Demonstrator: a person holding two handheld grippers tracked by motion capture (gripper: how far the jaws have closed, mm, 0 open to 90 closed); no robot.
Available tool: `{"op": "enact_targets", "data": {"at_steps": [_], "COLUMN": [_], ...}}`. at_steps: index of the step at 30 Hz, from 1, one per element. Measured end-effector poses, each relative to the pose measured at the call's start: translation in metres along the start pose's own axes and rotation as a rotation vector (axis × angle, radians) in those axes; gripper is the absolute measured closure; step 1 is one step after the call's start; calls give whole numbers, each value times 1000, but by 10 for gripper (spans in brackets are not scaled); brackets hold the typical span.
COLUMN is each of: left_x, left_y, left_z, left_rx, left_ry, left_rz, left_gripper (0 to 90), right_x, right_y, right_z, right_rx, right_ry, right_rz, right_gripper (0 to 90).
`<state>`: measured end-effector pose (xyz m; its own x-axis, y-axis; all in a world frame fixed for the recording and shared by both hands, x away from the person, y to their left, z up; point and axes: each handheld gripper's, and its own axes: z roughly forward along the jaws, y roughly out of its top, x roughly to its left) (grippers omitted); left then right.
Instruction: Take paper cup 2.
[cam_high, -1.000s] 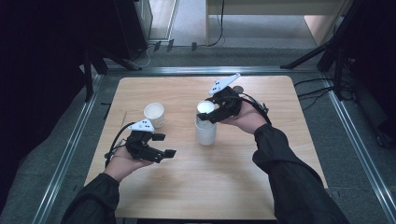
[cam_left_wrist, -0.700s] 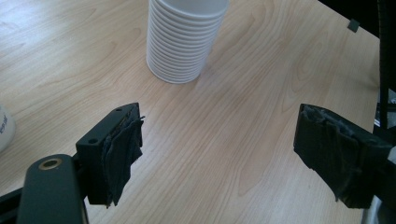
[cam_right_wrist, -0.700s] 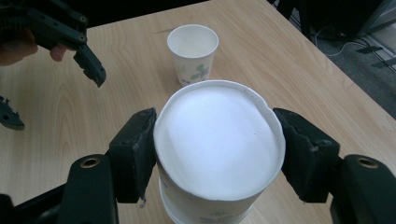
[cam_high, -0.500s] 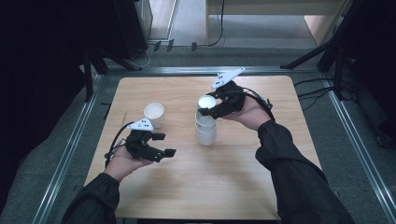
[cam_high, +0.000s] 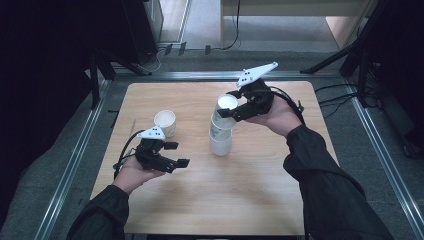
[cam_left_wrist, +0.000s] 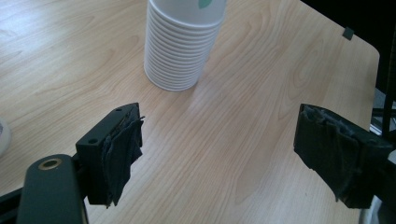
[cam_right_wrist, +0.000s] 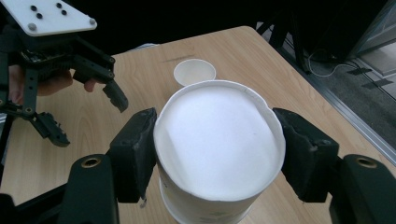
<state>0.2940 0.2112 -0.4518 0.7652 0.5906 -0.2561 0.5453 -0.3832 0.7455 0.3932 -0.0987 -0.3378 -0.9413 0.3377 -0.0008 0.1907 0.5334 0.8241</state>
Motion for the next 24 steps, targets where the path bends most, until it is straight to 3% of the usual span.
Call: {"op": "enact_targets", "data": {"at_steps": [12,20,24], "left_x": [-5,-9,-10], "left_y": [5,8,9], "left_z": [2,4,5], "left_rx": [-25,-37,-36], "left_ry": [-12,-30,-30], "left_rz": [12,19,26], "left_gripper": [157,156,156], "right_x": [15,27,29], "right_y": [-3,-20,-28], "right_z": [-19,-22,-24], "right_rx": [-13,-23,-58], "right_ry": [42,81,99], "right_rz": [-9,0,14], "right_gripper": [345,347,348]}}
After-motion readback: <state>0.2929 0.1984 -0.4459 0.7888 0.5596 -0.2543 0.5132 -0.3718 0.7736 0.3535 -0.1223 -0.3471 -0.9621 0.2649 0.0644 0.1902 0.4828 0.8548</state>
